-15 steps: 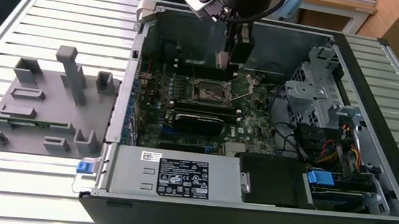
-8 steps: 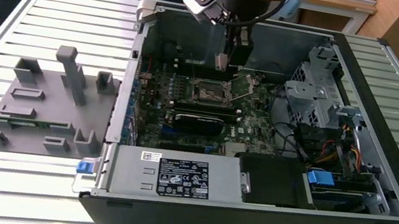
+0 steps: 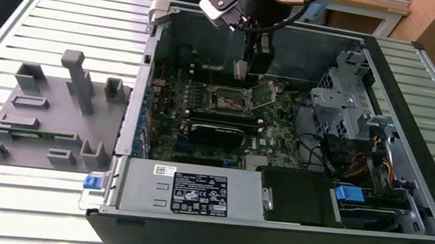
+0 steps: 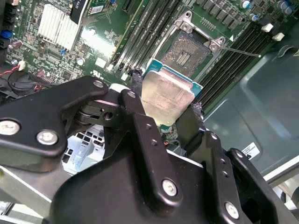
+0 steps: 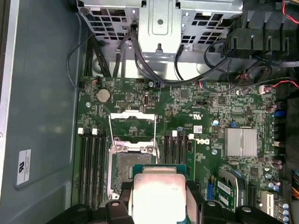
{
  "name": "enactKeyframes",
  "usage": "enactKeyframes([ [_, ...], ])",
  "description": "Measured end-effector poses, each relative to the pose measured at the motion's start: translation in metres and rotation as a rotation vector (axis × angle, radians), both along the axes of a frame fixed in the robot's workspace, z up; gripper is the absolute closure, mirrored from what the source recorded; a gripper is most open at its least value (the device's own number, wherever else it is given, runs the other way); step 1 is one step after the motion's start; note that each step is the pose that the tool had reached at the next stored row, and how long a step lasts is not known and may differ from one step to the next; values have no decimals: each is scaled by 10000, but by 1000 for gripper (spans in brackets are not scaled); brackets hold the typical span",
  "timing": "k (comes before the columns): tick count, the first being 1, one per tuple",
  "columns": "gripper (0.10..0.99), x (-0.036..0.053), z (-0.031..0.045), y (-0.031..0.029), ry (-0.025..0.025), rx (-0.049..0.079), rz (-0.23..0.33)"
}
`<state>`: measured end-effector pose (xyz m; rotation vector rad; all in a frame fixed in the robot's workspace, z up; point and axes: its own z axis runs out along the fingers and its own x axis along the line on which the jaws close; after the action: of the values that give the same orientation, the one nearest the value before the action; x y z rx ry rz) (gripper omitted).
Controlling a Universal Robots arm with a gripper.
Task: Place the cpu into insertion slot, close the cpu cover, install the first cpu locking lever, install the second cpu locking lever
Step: 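Place the cpu into insertion slot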
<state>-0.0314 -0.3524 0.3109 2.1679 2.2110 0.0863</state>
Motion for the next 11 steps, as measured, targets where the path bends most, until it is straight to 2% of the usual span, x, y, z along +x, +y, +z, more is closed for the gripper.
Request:
enactKeyframes([
  [2, 549, 0, -19, 3, 10, -48, 1],
  [11, 549, 0, -130, 30, 29, -59, 1],
])
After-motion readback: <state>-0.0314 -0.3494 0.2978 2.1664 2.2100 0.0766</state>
